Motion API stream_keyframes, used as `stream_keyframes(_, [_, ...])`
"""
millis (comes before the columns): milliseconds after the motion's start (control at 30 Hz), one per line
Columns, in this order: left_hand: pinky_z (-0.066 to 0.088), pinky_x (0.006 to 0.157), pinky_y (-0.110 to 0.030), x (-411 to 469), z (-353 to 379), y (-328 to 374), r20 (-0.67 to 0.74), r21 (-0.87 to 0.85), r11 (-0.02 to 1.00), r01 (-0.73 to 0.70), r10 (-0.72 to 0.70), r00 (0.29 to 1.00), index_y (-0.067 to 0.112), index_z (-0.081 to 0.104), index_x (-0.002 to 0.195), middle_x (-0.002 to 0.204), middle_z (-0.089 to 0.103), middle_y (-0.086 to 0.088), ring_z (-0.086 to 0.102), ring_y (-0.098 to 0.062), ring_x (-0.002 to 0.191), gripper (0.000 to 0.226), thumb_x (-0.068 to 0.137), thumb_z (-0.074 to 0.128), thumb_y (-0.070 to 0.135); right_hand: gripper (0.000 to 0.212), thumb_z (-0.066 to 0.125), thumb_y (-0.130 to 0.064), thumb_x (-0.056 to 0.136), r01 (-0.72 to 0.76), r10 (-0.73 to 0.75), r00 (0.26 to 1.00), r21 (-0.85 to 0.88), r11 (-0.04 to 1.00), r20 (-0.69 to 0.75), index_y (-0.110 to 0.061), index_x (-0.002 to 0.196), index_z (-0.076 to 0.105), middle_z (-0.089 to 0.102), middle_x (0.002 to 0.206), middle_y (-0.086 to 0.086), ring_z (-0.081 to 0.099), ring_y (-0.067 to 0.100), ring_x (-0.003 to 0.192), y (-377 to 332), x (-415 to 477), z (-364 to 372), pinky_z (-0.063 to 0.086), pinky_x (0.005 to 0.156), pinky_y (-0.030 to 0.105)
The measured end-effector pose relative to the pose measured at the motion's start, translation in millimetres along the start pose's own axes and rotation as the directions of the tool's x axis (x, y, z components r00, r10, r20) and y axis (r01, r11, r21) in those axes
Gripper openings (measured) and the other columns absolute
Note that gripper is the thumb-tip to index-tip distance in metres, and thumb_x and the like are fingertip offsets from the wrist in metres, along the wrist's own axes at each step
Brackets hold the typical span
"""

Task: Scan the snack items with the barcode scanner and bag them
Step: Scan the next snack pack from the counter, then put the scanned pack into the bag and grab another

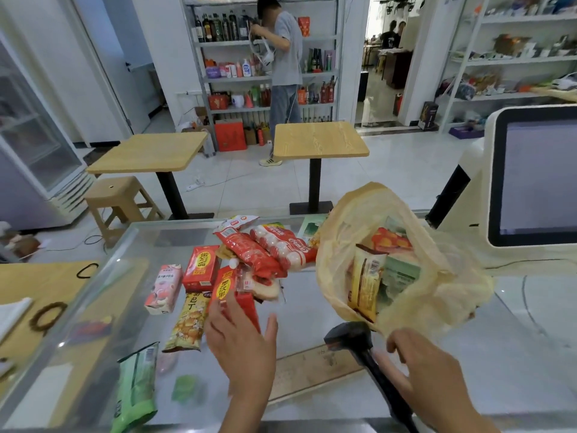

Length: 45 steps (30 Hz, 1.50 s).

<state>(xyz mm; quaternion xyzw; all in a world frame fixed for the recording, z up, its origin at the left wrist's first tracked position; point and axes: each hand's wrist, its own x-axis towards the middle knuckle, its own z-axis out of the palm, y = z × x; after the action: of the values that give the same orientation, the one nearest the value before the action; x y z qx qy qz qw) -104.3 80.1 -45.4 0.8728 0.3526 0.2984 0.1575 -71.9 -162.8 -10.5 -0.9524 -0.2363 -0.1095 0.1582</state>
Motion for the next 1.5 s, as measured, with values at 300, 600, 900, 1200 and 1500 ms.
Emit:
stream_keyframes(300, [0.049, 0.074, -0.033, -15.9, -22.1, -18.2, 0.29, -0.416, 0.815, 0.404, -0.302, 0.908, 0.026, 0.016, 0.146, 0.125, 0.05, -0.008, 0.057, -0.023, 0.099, 0.095, 0.074, 0.077, 0.015, 0.028, 0.06, -0.033, 0.091, -0.721, 0.291, 0.656, 0.464, 0.514, 0.697, -0.016, 0.11, 0.049, 0.066, 0.094, 0.009, 0.065, 0.017, 0.063, -13.8, 6.2, 30.7, 0.052, 0.059, 0.031])
stream_keyframes(600, [0.056, 0.082, -0.028, -42.9, -41.4, -24.2, 0.778, -0.456, 0.771, 0.445, 0.104, 0.619, 0.024, 0.058, 0.127, 0.108, 0.066, 0.009, 0.065, -0.008, 0.091, 0.053, 0.077, 0.072, 0.037, 0.033, 0.063, -0.036, 0.09, -0.761, 0.204, 0.633, 0.554, 0.338, 0.746, -0.006, 0.095, 0.05, 0.045, 0.051, 0.003, 0.039, 0.015, 0.039, -16.7, 3.8, 20.8, 0.033, 0.04, 0.026])
stream_keyframes(900, [0.048, 0.093, -0.028, -34.0, -43.9, -28.9, 0.503, -0.379, 0.925, -0.032, 0.235, 0.832, 0.027, 0.043, 0.133, 0.124, 0.038, 0.012, 0.042, -0.009, 0.118, 0.054, 0.086, 0.055, 0.05, 0.04, 0.063, -0.041, 0.089, -0.753, 0.217, 0.656, 0.609, 0.249, 0.723, -0.007, 0.108, 0.053, 0.051, 0.053, 0.005, 0.045, 0.017, 0.042, -11.8, -18.6, 0.9, 0.036, 0.041, 0.025])
stream_keyframes(1200, [0.051, 0.081, -0.02, -20.3, -32.0, -47.0, 0.682, -0.541, 0.823, 0.174, 0.307, 0.664, 0.031, 0.049, 0.123, 0.119, 0.058, 0.009, 0.059, -0.008, 0.102, 0.032, 0.092, 0.059, 0.031, 0.03, 0.071, -0.026, 0.085, -0.76, 0.263, 0.65, 0.618, 0.202, 0.713, -0.003, 0.097, 0.055, 0.05, 0.06, 0.007, 0.046, 0.015, 0.045, -39.8, -17.7, 7.1, 0.036, 0.042, 0.024])
stream_keyframes(1500, [0.054, 0.08, -0.036, -15.8, -20.2, -63.8, 0.43, -0.184, 0.718, -0.672, 0.673, 0.602, 0.024, 0.056, 0.122, 0.119, 0.056, -0.006, 0.055, -0.025, 0.107, 0.072, 0.072, 0.049, 0.074, 0.038, 0.074, -0.029, 0.082, -0.746, 0.383, 0.657, 0.634, 0.205, 0.65, -0.006, 0.105, 0.055, 0.049, 0.056, 0.004, 0.044, 0.014, 0.043, -69.6, -11.1, 13.3, 0.034, 0.041, 0.023])
